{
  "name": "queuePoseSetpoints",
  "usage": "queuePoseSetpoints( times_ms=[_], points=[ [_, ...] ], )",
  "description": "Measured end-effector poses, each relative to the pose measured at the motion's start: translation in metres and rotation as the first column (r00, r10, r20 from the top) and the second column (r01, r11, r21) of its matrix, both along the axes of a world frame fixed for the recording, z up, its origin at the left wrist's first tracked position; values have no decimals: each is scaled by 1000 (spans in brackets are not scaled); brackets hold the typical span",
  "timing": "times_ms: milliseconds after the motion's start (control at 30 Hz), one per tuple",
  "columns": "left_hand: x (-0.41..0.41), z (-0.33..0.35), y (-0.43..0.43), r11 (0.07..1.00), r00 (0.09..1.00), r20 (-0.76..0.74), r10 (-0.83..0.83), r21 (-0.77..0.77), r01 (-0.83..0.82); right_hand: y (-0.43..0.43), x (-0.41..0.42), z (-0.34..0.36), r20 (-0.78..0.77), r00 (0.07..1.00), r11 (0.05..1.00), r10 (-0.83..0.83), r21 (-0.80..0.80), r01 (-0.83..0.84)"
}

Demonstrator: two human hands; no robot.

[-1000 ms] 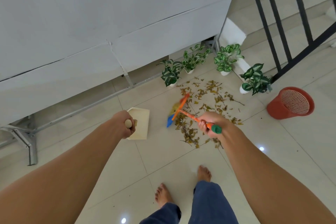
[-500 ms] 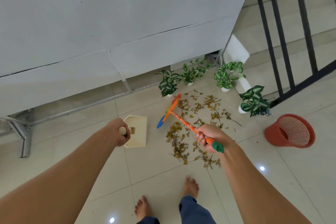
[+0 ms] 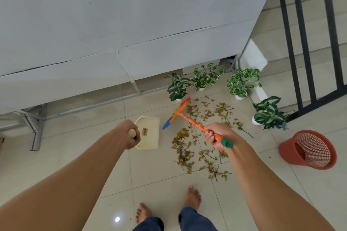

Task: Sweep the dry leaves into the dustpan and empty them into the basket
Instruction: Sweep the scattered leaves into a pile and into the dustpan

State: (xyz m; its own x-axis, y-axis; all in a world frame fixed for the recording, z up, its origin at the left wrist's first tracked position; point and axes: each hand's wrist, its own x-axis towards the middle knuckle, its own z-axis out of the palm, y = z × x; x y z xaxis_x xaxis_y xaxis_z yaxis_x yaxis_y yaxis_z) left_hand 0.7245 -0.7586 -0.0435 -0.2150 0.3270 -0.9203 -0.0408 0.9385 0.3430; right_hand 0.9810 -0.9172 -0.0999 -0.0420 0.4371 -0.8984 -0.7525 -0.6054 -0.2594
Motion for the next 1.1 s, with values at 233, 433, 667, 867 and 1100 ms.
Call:
queuePoseSetpoints(
  times_ms=[233,433,667,867,1100],
  points=[
    [9,2,-2,1000,1000,-5,-25,1,25,-8,26,-3,-84,994,997,-68,-45,64],
    [19,0,0,998,998,-26,-58,-8,58,-34,26,10,20,998,998,-56,-4,56],
    [16,6,3,997,997,-20,-79,-22,79,-8,25,9,16,1000,1000,-21,18,21],
    [13,3,4,996,996,-23,-84,-33,83,4,28,-4,-20,1000,1000,-12,2,12],
    [14,-2,8,996,996,-16,-90,-20,90,14,37,-13,-59,996,997,-73,-37,71]
  ],
)
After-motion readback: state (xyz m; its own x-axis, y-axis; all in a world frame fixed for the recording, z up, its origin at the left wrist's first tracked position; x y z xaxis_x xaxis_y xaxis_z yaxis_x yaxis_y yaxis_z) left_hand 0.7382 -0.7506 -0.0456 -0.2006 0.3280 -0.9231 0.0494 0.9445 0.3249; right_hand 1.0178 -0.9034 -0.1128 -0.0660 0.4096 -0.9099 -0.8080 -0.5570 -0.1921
